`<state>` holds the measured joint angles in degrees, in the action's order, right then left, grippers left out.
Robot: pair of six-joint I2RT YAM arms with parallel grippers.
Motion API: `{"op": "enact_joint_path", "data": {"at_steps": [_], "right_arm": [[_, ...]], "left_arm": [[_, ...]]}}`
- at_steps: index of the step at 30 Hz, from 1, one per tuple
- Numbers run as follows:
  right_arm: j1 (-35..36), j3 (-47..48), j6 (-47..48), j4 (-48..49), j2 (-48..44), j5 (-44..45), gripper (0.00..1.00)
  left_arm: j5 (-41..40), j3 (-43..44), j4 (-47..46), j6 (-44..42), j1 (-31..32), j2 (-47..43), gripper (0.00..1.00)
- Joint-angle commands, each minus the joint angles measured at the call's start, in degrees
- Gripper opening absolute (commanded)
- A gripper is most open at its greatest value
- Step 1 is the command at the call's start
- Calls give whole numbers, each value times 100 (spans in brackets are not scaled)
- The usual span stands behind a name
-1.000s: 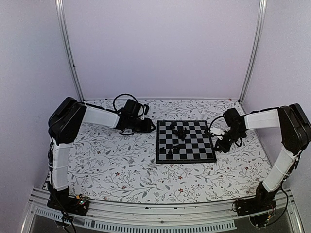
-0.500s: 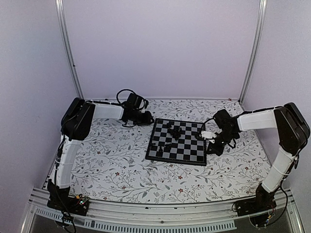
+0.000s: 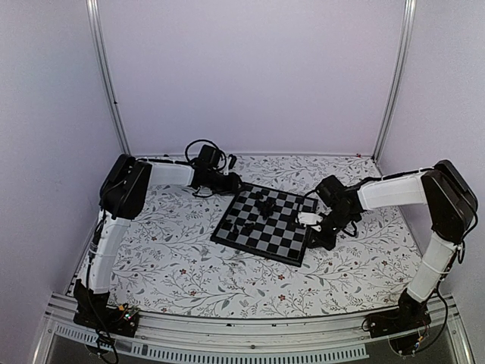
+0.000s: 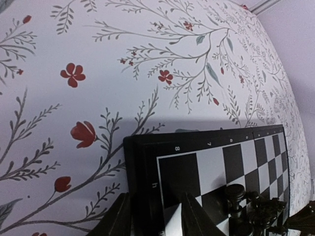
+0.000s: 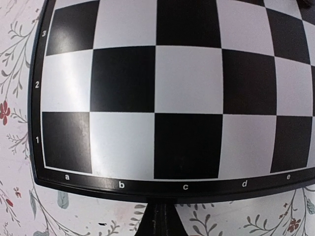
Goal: Set up the chess pieces on the board
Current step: Adjust the chessboard at the center of the board.
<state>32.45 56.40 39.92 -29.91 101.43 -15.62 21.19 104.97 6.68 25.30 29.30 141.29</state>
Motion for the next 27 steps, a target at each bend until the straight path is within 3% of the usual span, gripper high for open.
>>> {"op": "enact_joint_path", "data": {"at_steps": [1, 27], "right_arm": [[502, -316, 29, -642, 331, -460, 0], [2450, -45, 92, -801, 807, -873, 0]], "left_arm": [[575, 95, -64, -65, 17, 257, 37], [1364, 164, -55, -334, 454, 318, 37]]}}
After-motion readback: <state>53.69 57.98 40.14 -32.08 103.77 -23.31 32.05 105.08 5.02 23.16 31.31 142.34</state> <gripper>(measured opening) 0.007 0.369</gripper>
